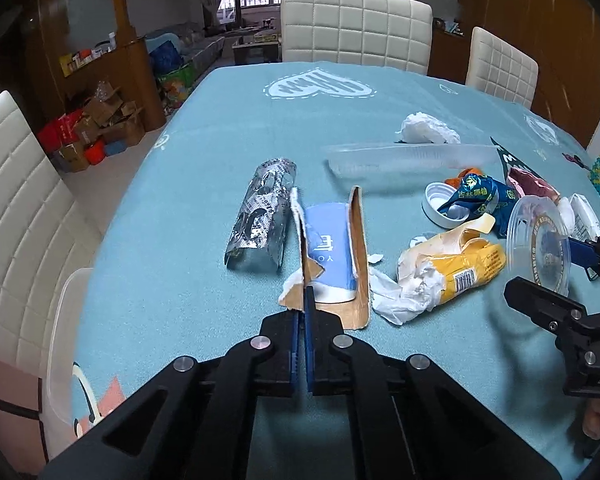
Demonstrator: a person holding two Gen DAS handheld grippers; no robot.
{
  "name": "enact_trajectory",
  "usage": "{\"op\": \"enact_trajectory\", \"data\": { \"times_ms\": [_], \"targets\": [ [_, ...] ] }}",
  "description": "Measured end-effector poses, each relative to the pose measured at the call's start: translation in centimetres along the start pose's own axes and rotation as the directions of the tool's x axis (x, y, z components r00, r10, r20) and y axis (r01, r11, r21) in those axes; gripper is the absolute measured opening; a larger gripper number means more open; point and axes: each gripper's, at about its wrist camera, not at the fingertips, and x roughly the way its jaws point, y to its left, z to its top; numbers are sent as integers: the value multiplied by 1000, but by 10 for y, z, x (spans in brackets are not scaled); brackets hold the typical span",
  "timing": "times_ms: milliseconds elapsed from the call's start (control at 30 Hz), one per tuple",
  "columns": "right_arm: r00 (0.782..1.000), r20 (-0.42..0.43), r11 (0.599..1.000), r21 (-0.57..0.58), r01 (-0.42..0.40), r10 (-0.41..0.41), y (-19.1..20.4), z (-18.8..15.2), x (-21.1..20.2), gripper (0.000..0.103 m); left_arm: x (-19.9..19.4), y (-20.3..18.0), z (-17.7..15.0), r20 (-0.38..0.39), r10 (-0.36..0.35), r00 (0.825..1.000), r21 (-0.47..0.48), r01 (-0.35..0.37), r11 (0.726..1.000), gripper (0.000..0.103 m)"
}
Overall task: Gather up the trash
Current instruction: 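Grasp the clear lid with the right tool while the left tool grasps the blue-brown carton, then carry the lid and carton to the bin and release both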
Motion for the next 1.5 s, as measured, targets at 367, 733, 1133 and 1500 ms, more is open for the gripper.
{"op": "enact_trajectory", "data": {
  "times_ms": [367,733,1133,1500],
  "targets": [
    [999,49,999,-37,14,-13,15,0,-19,87,-29,7,-9,53,0,999,-6,0,1000,2],
    [995,97,986,-168,-1,18,74,5,-37,87,-79,43,-32,125,75,989,-49,-69,996,3],
    [991,86,951,-301,-70,100,165,20,-28,88,-111,113,-65,153,187,970,-162,-162,973,3],
    [986,66,905,-410,-115,155,240,38,-8,88,-122,165,-83,141,268,953,-239,-230,943,3]
  ]
}}
